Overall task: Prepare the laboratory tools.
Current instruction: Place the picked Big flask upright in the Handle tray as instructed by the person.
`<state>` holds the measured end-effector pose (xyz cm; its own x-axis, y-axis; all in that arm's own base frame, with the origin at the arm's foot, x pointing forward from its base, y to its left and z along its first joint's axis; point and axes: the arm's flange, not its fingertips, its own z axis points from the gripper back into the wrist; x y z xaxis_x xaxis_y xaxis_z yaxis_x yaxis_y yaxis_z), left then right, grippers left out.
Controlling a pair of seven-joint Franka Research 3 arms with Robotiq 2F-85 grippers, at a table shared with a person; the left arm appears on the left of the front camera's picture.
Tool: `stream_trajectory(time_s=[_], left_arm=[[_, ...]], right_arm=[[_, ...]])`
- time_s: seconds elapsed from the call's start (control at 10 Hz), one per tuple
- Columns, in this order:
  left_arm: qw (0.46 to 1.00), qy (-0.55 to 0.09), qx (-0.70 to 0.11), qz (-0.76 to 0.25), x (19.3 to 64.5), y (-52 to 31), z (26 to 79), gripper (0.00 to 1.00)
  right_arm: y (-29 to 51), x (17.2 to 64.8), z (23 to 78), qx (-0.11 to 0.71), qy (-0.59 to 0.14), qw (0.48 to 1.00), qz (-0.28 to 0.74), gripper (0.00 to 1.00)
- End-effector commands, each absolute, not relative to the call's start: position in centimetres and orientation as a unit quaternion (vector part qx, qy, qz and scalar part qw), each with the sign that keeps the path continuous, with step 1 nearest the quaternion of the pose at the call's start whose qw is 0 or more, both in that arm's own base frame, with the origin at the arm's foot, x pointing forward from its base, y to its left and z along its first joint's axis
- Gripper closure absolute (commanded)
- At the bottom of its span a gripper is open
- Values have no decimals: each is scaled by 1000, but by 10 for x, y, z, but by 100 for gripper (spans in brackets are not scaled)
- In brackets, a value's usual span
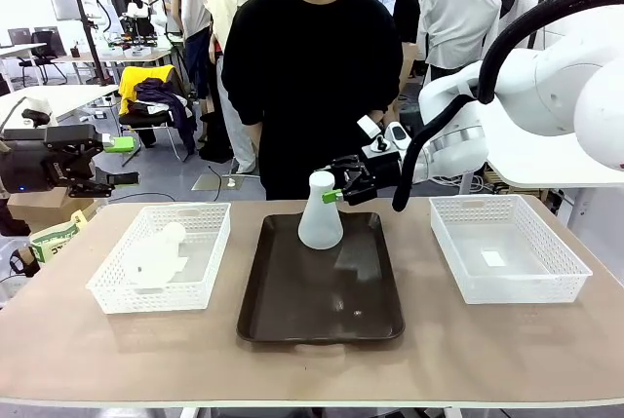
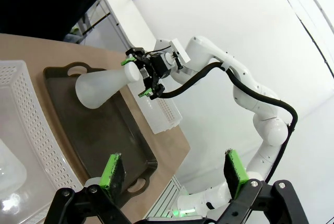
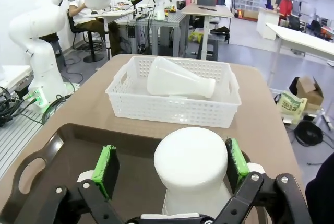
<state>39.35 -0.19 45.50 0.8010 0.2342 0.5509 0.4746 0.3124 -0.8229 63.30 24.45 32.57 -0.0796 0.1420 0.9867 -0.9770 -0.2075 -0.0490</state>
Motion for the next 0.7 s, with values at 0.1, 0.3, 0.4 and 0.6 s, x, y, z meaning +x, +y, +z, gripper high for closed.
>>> stream_trajectory(time_s=[0.1,0.3,0.4,0.6], left_arm=[[751,-305,-581,-73,395,-4,455,0],[751,-305,-581,-73,395,-4,455,0],[751,-305,-581,-73,395,-4,455,0],[751,-305,-581,-73,395,-4,455,0]], right_arm=[[243,629,326,489,-429,484,586,0],[241,627,325,492,-425,490,581,0],[240,626,325,492,-422,493,581,0],[235,623,322,492,-415,505,575,0]])
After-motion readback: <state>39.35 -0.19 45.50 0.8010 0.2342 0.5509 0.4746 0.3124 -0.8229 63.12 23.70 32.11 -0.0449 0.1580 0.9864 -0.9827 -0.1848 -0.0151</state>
